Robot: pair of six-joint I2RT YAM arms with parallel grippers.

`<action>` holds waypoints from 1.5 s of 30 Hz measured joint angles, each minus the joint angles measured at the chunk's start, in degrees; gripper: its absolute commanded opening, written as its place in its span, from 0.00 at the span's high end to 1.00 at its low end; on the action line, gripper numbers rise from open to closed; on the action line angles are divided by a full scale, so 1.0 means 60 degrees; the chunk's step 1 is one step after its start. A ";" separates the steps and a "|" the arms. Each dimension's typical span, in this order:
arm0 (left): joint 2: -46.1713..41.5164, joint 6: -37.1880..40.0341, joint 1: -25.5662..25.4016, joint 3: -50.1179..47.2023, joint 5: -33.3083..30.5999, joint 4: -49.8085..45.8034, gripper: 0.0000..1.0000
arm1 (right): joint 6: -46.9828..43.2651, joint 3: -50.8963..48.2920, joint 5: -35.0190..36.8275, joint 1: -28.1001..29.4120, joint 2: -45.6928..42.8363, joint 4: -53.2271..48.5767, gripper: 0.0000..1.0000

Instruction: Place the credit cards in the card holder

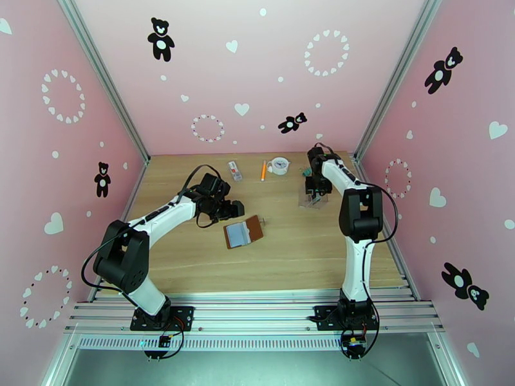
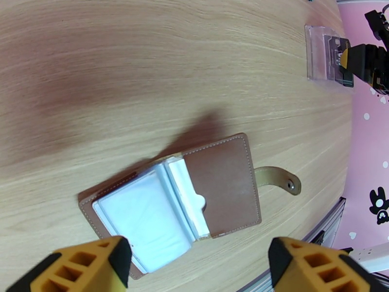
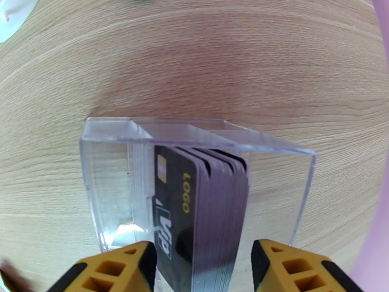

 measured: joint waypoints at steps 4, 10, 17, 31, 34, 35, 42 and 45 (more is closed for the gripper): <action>0.0000 0.0000 0.0000 0.0000 0.0000 0.0000 0.21 | 0.0120 0.0011 -0.0036 -0.0091 0.0004 0.0004 0.46; 0.0000 0.0000 0.0000 0.0000 0.0000 0.0000 0.21 | 0.0361 0.0073 -0.0280 -0.0200 0.0018 0.0007 0.46; 0.0000 0.0004 0.0000 0.0000 -0.0004 -0.0004 0.21 | 0.0463 0.0091 -0.0492 -0.0226 0.0091 0.0004 0.47; 0.0033 0.0004 0.0000 0.0000 0.0000 -0.0007 0.21 | 0.0652 0.0550 -0.0215 -0.0229 0.0226 -0.0255 0.51; 0.0044 0.0007 0.0000 0.0000 0.0000 -0.0007 0.20 | 0.0710 0.0557 -0.0066 -0.0229 0.0222 -0.0288 0.52; 0.0044 0.0007 0.0000 0.0000 0.0000 -0.0004 0.21 | 0.0725 0.0557 -0.0004 -0.0233 0.0222 -0.0306 0.52; 0.0058 0.0007 0.0000 0.0000 0.0000 -0.0007 0.20 | 0.0827 0.0561 0.0386 -0.0233 0.0222 -0.0426 0.57; 0.0058 0.0007 0.0004 0.0000 0.0000 -0.0007 0.21 | 0.0874 0.0561 0.0466 -0.0229 0.0222 -0.0474 0.65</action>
